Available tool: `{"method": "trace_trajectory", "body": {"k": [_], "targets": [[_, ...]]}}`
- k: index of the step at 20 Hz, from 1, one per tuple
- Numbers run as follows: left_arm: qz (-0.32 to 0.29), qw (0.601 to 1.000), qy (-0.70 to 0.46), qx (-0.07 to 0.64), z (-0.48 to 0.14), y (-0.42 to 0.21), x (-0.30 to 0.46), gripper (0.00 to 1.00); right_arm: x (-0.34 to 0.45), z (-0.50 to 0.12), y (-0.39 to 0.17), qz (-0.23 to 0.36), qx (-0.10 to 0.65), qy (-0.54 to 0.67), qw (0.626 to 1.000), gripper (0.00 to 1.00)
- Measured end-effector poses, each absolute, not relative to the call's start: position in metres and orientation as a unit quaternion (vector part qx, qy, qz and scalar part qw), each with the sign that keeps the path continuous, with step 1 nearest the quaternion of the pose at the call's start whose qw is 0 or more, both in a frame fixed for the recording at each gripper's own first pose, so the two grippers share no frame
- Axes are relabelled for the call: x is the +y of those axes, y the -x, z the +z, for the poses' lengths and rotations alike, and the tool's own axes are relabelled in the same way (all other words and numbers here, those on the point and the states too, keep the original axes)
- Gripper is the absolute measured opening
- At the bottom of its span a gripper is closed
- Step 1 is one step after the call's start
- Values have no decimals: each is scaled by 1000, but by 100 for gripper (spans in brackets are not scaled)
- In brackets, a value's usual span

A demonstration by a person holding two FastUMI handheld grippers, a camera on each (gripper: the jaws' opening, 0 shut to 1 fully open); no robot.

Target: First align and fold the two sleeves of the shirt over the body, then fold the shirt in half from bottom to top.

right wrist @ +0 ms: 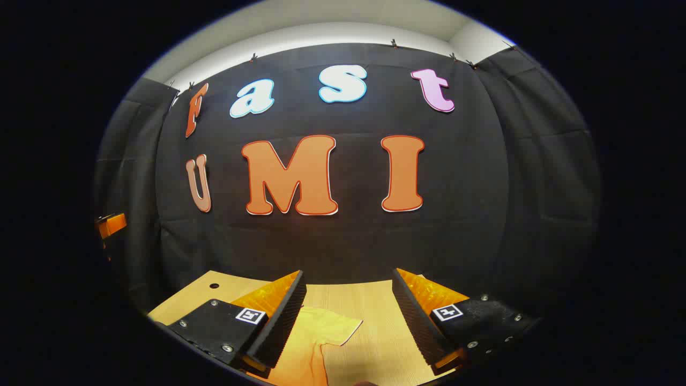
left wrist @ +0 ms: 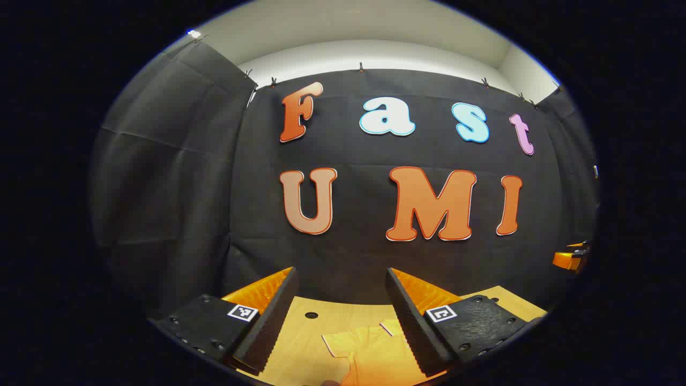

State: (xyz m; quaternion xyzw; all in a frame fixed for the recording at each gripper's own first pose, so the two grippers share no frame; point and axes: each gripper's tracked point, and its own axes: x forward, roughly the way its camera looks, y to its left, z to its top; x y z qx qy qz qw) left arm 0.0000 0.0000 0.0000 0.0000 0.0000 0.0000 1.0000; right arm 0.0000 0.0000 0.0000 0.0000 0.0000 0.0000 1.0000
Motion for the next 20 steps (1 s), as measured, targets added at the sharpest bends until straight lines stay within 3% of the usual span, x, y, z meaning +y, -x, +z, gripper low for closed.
{"method": "trace_trajectory", "body": {"k": [9,20], "targets": [[-19,999,14,34,-42,-46,13,98,36,-15,-6,-5,20,15,1000,98],[-21,998,10,50,-55,-53,10,98,33,-29,-10,-11,43,11,999,98]]}}
